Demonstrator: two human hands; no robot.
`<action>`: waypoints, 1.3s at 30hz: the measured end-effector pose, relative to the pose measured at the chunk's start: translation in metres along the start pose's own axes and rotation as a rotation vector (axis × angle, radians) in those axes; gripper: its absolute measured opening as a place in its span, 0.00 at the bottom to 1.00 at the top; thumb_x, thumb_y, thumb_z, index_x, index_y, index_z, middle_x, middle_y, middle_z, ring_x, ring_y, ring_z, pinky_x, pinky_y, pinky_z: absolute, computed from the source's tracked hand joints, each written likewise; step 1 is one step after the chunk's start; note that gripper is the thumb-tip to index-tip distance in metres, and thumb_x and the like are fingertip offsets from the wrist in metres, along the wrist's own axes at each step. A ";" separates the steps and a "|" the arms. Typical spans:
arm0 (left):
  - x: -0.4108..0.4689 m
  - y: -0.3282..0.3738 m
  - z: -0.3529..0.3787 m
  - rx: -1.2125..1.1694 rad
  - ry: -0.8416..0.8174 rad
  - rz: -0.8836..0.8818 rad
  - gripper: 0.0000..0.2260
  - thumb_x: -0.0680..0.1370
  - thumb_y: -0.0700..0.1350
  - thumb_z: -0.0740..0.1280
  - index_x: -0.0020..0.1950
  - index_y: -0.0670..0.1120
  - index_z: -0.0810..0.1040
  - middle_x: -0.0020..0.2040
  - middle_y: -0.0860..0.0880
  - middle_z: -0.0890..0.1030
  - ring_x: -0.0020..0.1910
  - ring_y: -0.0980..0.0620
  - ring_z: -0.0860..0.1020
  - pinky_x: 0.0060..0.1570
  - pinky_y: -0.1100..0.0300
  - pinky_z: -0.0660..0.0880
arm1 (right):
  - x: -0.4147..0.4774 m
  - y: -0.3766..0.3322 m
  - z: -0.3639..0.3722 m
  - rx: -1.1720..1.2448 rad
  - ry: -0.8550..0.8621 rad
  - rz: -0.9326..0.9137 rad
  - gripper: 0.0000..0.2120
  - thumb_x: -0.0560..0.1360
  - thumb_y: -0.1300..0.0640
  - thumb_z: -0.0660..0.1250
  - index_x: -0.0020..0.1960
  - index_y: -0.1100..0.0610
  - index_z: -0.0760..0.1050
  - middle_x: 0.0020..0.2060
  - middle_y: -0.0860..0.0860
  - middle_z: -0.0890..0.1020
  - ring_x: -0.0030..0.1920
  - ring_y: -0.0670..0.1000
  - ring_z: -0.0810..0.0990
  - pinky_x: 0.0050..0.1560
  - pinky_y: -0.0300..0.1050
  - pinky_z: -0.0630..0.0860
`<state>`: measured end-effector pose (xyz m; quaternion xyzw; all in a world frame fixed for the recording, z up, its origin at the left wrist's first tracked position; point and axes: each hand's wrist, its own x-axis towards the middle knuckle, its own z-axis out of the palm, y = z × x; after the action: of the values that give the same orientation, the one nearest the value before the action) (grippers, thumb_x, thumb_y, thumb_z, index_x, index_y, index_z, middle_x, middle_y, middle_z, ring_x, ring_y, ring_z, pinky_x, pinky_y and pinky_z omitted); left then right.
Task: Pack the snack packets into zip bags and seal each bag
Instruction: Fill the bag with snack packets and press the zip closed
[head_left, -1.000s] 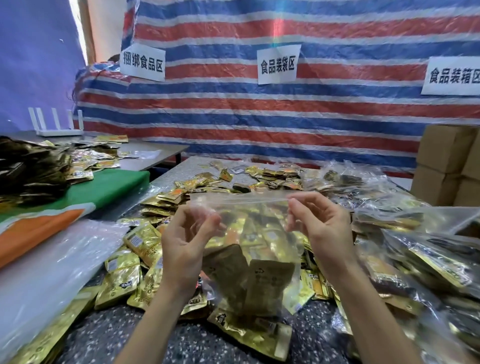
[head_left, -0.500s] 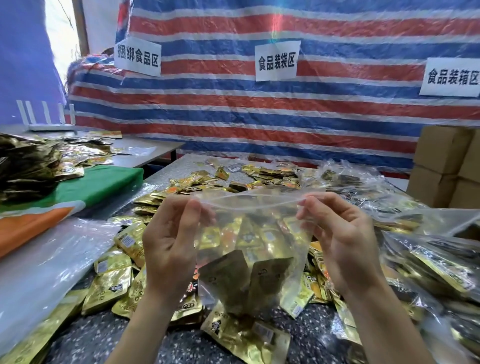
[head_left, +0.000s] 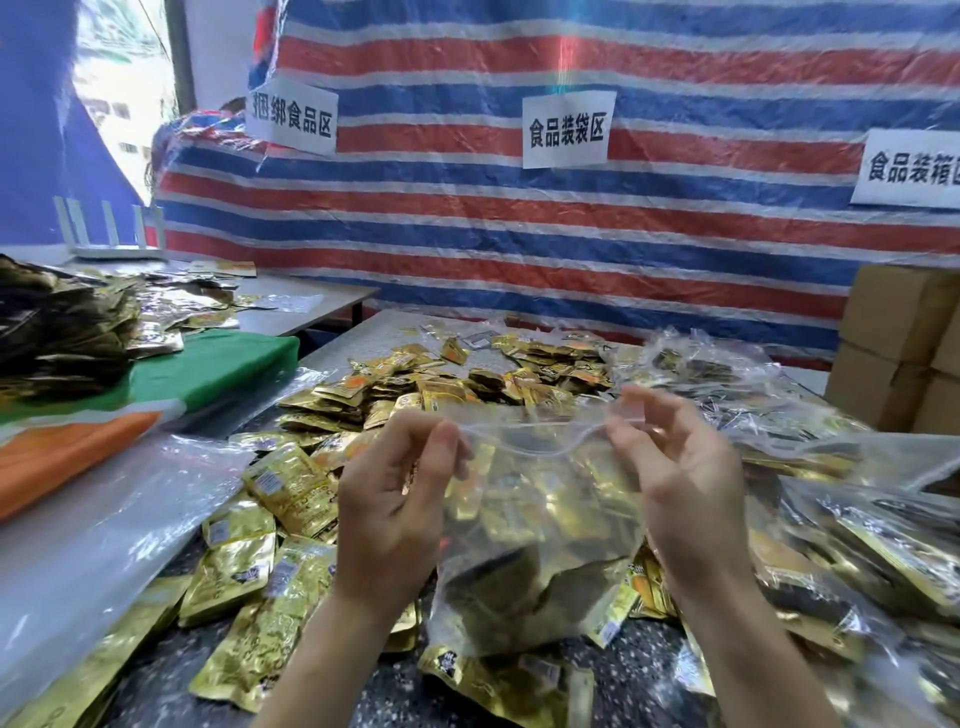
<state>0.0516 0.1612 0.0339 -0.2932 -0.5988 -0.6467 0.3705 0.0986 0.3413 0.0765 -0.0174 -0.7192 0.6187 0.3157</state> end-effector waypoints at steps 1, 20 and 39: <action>0.000 0.001 0.000 0.015 0.002 0.026 0.09 0.81 0.45 0.61 0.42 0.46 0.76 0.36 0.51 0.78 0.35 0.56 0.77 0.38 0.66 0.75 | -0.002 -0.004 0.001 -0.141 0.068 -0.107 0.16 0.77 0.54 0.71 0.63 0.47 0.75 0.60 0.46 0.79 0.61 0.44 0.77 0.62 0.41 0.73; -0.004 0.006 -0.002 0.122 -0.093 0.142 0.04 0.81 0.45 0.59 0.49 0.49 0.73 0.41 0.54 0.76 0.38 0.56 0.74 0.38 0.67 0.70 | -0.019 -0.056 0.033 -0.805 -0.497 -0.568 0.06 0.76 0.45 0.64 0.47 0.47 0.75 0.39 0.41 0.79 0.36 0.42 0.76 0.35 0.44 0.76; -0.002 0.022 -0.004 0.006 0.090 0.127 0.06 0.80 0.43 0.62 0.44 0.50 0.75 0.37 0.53 0.77 0.34 0.49 0.76 0.32 0.53 0.72 | -0.030 -0.068 0.024 -0.795 -0.476 -0.587 0.03 0.76 0.47 0.67 0.47 0.45 0.78 0.39 0.38 0.80 0.37 0.40 0.76 0.33 0.41 0.73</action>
<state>0.0714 0.1577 0.0443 -0.3001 -0.5638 -0.6325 0.4383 0.1363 0.2919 0.1240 0.2066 -0.9237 0.1721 0.2729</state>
